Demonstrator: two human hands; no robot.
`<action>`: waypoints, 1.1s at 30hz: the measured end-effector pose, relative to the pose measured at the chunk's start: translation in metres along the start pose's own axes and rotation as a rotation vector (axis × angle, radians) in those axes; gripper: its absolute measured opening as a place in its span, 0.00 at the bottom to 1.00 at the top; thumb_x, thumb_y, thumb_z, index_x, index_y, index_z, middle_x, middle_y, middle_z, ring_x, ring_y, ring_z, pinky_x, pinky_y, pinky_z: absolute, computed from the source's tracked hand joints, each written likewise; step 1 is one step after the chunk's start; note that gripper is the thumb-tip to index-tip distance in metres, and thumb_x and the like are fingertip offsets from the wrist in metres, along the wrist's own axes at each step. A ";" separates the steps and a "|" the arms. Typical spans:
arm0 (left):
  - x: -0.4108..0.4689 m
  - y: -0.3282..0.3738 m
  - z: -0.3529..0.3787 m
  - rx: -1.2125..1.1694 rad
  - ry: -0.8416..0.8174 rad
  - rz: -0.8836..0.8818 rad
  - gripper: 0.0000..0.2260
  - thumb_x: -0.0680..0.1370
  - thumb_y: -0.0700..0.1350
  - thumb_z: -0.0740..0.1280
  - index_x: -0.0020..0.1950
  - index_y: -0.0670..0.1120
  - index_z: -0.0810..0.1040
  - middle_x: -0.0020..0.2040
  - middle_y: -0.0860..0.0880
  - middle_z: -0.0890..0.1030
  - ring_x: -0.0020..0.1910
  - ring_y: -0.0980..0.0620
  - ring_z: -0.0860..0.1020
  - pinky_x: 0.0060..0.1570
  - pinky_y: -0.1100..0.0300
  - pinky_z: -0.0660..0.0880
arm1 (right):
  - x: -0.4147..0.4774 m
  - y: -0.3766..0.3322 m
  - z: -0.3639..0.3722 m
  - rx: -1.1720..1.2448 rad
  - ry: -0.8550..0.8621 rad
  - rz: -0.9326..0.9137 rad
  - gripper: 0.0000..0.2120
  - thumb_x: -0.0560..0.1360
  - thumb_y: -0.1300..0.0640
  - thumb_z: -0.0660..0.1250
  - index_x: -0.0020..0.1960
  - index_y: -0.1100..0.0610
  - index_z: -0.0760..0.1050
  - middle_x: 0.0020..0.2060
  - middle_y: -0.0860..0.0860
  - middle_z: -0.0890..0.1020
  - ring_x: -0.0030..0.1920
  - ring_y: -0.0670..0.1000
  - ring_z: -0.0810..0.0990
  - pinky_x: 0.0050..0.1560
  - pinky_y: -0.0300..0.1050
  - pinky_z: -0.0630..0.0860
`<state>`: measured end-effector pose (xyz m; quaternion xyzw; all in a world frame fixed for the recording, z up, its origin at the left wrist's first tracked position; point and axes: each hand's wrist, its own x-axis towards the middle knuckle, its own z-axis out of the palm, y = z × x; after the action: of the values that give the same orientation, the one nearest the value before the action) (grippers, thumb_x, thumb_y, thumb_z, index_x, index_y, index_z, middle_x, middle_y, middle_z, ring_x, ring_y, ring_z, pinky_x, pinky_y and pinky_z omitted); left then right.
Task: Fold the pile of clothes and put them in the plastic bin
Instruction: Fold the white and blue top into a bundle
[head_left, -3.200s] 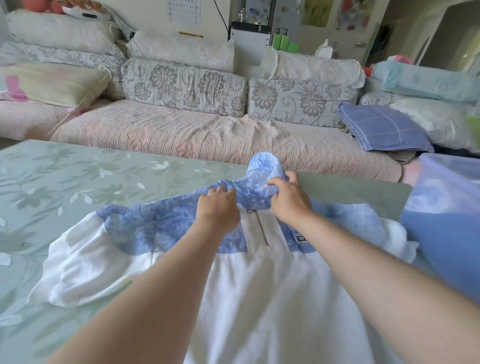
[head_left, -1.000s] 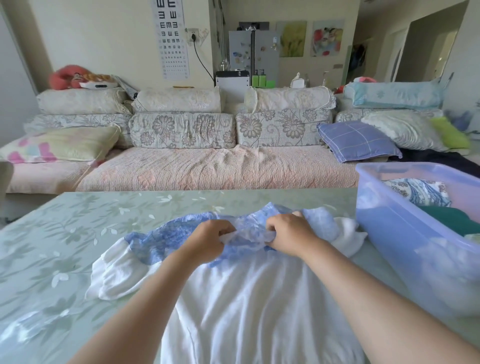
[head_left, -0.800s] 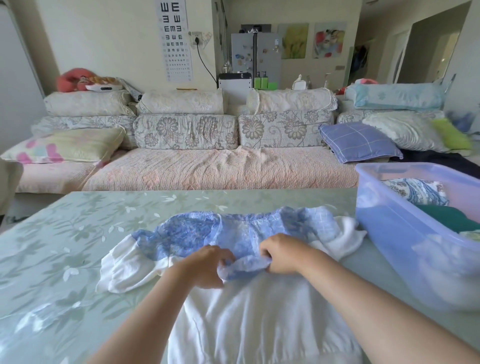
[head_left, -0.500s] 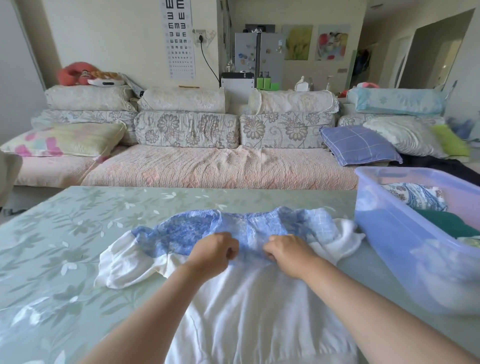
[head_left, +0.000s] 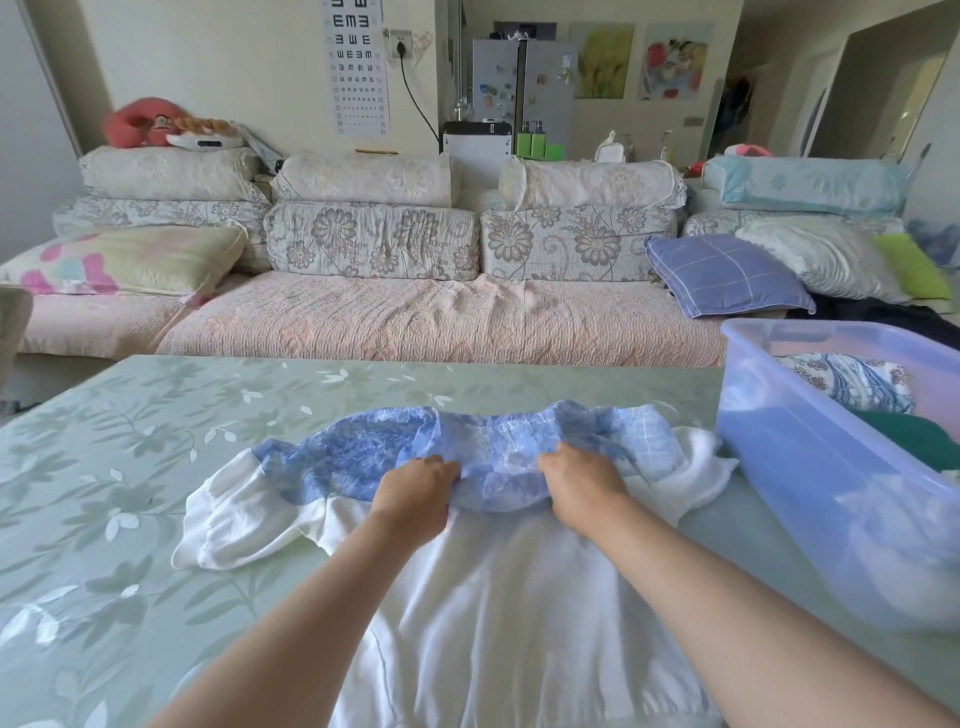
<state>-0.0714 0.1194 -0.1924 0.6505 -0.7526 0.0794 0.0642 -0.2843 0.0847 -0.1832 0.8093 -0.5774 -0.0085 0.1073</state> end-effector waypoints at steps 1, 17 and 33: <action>0.004 0.001 -0.002 -0.004 0.053 -0.004 0.09 0.76 0.38 0.62 0.53 0.49 0.74 0.52 0.49 0.75 0.52 0.45 0.78 0.36 0.56 0.67 | 0.005 -0.001 -0.001 0.022 0.009 0.000 0.15 0.74 0.69 0.62 0.58 0.57 0.74 0.58 0.56 0.77 0.56 0.59 0.81 0.44 0.47 0.73; 0.046 -0.014 -0.002 -0.467 -0.418 -0.011 0.23 0.72 0.32 0.53 0.55 0.53 0.80 0.52 0.54 0.79 0.47 0.55 0.76 0.40 0.67 0.73 | 0.046 0.013 0.006 0.295 -0.199 -0.049 0.12 0.70 0.60 0.61 0.49 0.46 0.71 0.55 0.48 0.75 0.58 0.54 0.76 0.54 0.47 0.70; 0.100 -0.057 0.020 -0.191 0.021 -0.374 0.21 0.80 0.47 0.56 0.73 0.56 0.59 0.62 0.42 0.73 0.62 0.41 0.70 0.60 0.47 0.67 | 0.107 0.018 0.019 0.592 -0.002 0.218 0.32 0.79 0.51 0.62 0.79 0.40 0.54 0.63 0.52 0.77 0.59 0.55 0.78 0.51 0.45 0.72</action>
<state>-0.0297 0.0106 -0.1895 0.7688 -0.6223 0.0011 0.1472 -0.2679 -0.0243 -0.1866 0.7388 -0.6382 0.1706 -0.1333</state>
